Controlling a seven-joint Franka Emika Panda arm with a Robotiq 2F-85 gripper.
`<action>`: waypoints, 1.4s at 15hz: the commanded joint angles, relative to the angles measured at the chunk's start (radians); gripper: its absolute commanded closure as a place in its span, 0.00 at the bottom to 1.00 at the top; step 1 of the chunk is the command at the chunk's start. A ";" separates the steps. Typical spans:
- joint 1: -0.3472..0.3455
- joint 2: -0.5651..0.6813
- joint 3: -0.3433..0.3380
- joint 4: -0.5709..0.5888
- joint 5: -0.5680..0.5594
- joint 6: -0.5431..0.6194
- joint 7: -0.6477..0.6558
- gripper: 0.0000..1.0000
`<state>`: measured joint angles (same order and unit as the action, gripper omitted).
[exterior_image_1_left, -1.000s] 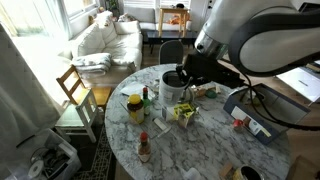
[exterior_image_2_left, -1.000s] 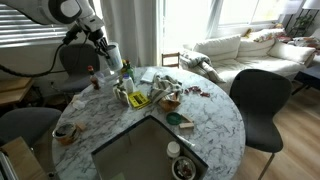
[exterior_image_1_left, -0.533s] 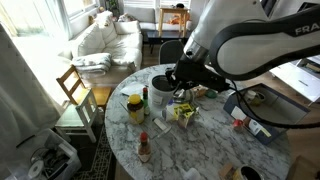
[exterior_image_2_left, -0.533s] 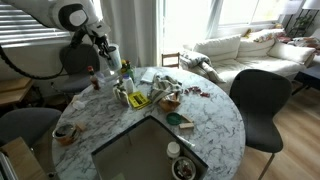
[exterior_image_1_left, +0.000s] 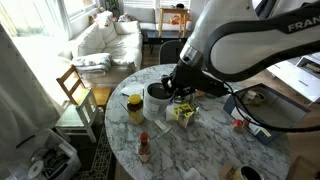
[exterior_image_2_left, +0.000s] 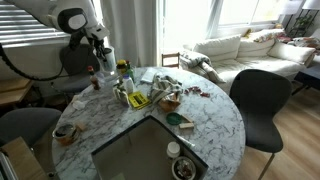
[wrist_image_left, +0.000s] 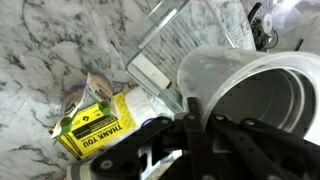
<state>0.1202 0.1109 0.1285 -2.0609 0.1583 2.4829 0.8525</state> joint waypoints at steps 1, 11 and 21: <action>0.006 0.044 -0.006 0.038 0.036 -0.094 -0.063 0.99; 0.016 0.184 -0.013 0.151 0.037 -0.129 -0.138 0.99; 0.031 0.303 -0.017 0.255 0.035 -0.219 -0.224 0.99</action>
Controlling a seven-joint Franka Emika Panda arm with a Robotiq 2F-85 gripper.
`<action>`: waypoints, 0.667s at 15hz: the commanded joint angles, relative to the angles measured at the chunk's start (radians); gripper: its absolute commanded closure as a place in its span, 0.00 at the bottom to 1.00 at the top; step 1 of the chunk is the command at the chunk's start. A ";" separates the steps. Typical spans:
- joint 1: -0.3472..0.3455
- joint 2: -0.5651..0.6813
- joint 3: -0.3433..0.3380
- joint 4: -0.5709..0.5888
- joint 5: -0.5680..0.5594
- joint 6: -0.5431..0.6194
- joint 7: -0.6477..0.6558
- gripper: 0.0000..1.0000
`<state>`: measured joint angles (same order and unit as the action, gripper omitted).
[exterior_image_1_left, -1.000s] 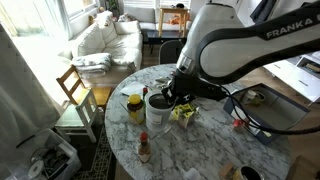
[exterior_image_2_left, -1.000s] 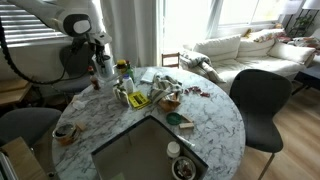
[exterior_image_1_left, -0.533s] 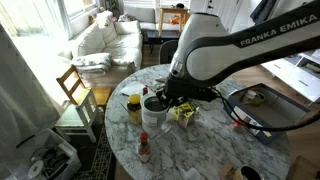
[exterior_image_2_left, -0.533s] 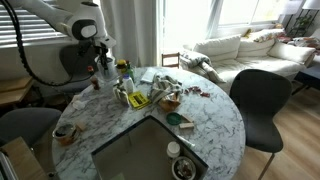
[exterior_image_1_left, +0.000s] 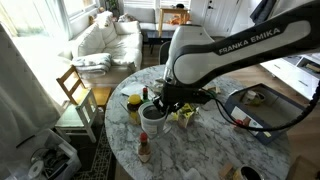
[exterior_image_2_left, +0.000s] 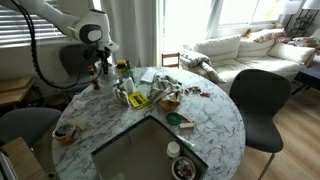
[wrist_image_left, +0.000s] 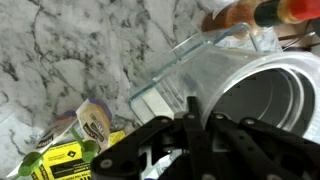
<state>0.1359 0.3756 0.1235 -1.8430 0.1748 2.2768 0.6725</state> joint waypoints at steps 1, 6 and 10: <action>0.016 0.044 -0.012 0.044 0.019 -0.019 -0.056 0.99; 0.028 0.056 -0.026 0.052 0.003 -0.014 -0.048 0.63; 0.032 0.024 -0.025 0.051 0.011 0.006 -0.052 0.31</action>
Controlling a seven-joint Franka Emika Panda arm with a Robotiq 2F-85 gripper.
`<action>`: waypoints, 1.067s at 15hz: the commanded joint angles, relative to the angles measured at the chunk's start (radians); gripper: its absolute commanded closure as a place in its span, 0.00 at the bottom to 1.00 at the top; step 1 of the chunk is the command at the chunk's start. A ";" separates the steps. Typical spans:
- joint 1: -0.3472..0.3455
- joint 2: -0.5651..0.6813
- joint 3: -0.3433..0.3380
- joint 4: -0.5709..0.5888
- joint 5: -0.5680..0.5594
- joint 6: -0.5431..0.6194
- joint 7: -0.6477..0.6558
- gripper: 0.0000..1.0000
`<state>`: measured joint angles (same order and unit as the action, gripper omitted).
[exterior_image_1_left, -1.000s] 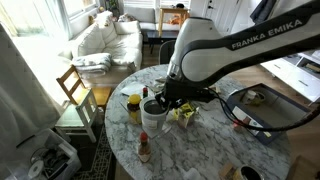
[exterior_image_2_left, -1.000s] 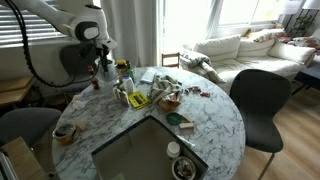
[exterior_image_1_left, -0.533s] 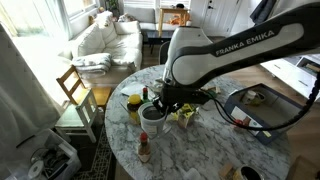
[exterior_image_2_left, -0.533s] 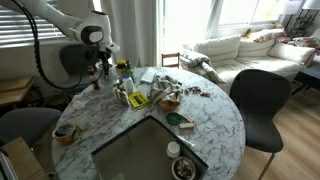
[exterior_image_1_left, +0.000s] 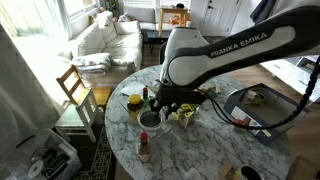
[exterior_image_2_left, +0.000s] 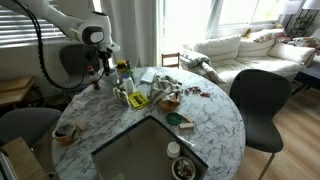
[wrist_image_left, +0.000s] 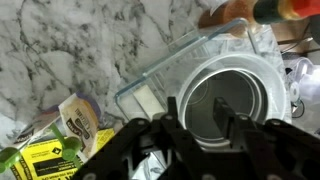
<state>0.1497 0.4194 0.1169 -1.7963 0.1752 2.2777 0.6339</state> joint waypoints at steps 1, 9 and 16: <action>0.020 -0.030 -0.019 0.007 0.011 0.006 -0.007 0.25; 0.004 -0.207 -0.020 -0.019 -0.027 -0.032 -0.106 0.00; -0.037 -0.436 -0.023 -0.101 -0.015 -0.170 -0.325 0.00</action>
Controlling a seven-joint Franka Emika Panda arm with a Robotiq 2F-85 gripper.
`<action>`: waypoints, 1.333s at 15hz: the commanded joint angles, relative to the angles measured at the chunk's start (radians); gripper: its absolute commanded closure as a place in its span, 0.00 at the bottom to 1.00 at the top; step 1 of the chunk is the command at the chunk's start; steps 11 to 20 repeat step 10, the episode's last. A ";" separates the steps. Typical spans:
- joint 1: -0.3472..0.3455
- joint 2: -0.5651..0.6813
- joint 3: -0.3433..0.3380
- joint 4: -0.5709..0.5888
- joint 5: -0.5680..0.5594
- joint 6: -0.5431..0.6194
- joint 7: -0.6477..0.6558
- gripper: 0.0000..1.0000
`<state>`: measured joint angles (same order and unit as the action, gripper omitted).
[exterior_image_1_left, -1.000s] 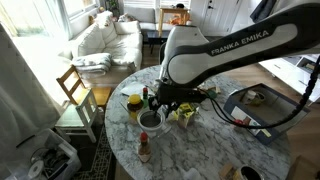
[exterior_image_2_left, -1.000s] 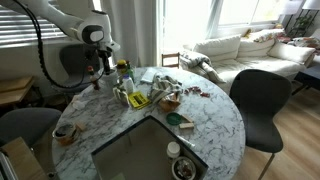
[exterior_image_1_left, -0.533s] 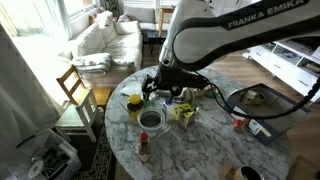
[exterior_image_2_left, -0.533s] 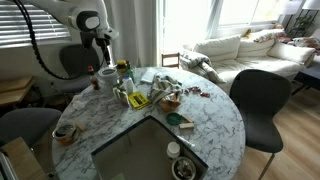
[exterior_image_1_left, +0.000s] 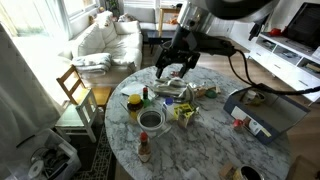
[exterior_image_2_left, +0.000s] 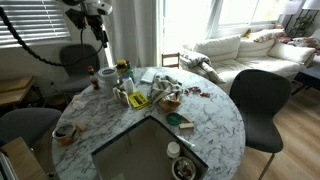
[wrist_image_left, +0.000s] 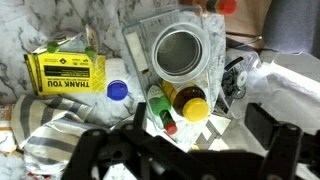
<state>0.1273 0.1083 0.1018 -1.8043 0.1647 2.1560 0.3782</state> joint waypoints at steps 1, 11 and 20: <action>-0.018 -0.163 -0.008 -0.108 -0.005 -0.060 -0.090 0.00; -0.023 -0.148 -0.001 -0.071 -0.005 -0.048 -0.080 0.00; -0.023 -0.148 -0.001 -0.071 -0.005 -0.048 -0.080 0.00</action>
